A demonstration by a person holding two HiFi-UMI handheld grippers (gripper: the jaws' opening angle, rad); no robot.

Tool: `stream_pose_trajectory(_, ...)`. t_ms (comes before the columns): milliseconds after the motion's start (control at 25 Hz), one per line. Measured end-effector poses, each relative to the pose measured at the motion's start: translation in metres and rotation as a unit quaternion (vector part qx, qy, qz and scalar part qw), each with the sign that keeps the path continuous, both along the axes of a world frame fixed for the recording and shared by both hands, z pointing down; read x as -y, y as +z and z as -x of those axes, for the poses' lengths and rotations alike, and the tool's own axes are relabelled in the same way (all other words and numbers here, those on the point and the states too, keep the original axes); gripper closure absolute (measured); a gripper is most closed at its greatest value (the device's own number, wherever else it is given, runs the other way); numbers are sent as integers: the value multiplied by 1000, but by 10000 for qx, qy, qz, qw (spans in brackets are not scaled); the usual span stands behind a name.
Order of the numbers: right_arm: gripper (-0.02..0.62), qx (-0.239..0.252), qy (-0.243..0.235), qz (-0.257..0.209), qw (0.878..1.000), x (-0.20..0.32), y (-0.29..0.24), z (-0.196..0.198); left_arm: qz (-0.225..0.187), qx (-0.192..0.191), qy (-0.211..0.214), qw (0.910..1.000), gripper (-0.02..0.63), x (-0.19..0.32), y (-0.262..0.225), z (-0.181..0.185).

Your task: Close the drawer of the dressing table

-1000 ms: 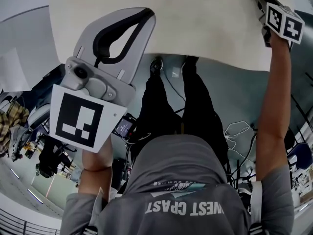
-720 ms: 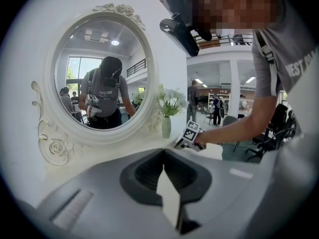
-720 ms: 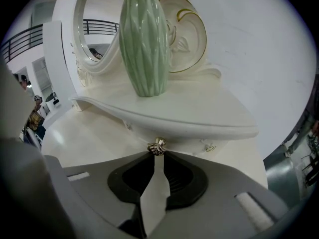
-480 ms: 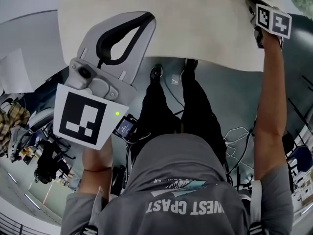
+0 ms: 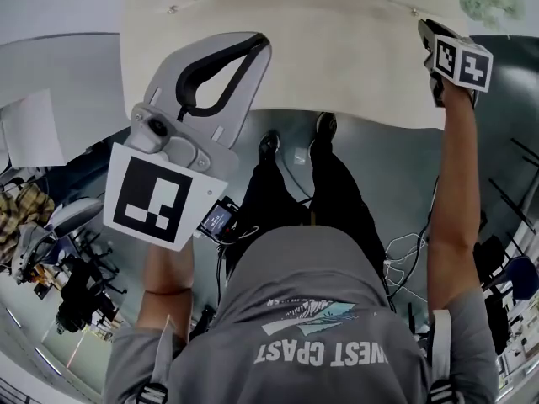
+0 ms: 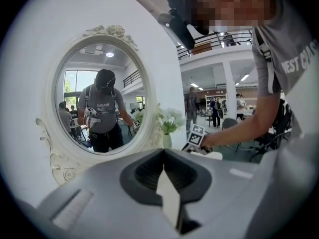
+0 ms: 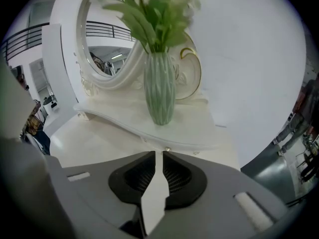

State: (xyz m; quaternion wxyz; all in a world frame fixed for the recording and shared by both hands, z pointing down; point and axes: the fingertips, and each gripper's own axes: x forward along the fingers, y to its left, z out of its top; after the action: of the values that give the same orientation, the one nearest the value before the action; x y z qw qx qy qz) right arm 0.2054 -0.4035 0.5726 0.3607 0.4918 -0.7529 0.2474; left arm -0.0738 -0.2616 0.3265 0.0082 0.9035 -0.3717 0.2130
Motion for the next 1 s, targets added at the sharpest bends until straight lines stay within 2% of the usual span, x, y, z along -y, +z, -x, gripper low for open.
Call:
stream_pose_trajectory(80,592,54,6,-227,9997,-4,-26,-2,-91,-5,27,10000,603,-2,-12,-3)
stream_pose_trajectory(400,595,629,-82,-1287,9896,-42,-143,16,-417,-57,114,9990,603,-22,-59,-7)
stream_pose_trajectory(680,595,917,-320,-2235,9698,-94,-259,37,-801,-74,240,9965,603,-51,-106,-11)
stream_pose_trajectory(1000,595,1001,-790,-3046,9439,-155,-365,65,-1171,-167,369,9923,603,-74,-150,-17)
